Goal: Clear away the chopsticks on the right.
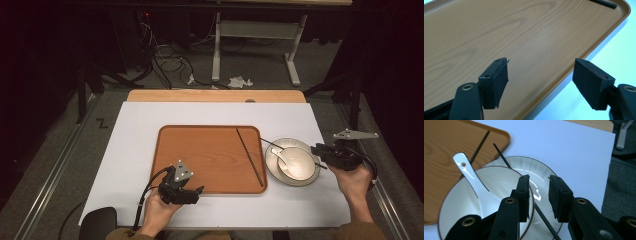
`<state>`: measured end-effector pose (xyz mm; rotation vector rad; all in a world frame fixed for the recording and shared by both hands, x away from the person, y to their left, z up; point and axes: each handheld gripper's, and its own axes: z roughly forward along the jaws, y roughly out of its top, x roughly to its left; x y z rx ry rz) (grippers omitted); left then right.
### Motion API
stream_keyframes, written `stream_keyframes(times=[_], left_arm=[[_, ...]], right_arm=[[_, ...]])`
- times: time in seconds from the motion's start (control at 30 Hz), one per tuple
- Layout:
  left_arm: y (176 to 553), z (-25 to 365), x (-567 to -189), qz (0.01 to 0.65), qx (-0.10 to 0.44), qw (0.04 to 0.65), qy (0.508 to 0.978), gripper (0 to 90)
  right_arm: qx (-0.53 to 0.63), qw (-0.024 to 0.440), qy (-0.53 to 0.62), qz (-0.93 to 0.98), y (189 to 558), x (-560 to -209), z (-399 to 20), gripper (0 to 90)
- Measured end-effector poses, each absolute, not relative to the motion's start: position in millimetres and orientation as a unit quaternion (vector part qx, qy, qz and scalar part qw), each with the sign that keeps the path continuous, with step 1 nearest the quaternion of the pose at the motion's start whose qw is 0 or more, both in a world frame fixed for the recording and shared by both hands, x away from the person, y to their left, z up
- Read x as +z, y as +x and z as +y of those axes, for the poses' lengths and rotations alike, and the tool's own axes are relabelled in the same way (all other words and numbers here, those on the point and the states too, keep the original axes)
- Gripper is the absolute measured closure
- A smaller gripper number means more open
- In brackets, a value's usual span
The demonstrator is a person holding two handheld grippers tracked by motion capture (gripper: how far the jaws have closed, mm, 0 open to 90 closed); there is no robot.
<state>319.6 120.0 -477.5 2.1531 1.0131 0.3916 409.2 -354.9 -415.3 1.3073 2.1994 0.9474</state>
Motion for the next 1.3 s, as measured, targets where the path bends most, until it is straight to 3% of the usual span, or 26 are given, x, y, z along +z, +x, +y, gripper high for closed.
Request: stream_keyframes(times=[0.93, 1.3], left_arm=[[318.9, 120.2, -477.0, 0.392, 0.154, 0.356, 0.834, 28.6], [318.9, 120.1, -477.2, 0.391, 0.154, 0.356, 0.834, 28.6]], right_arm=[[0.234, 0.174, 0.492, 0.820, 418.7, -452.7, -361.1, 72.9], [0.226, 0.169, 0.488, 0.826, 420.0, -455.6, -360.2, 78.8]])
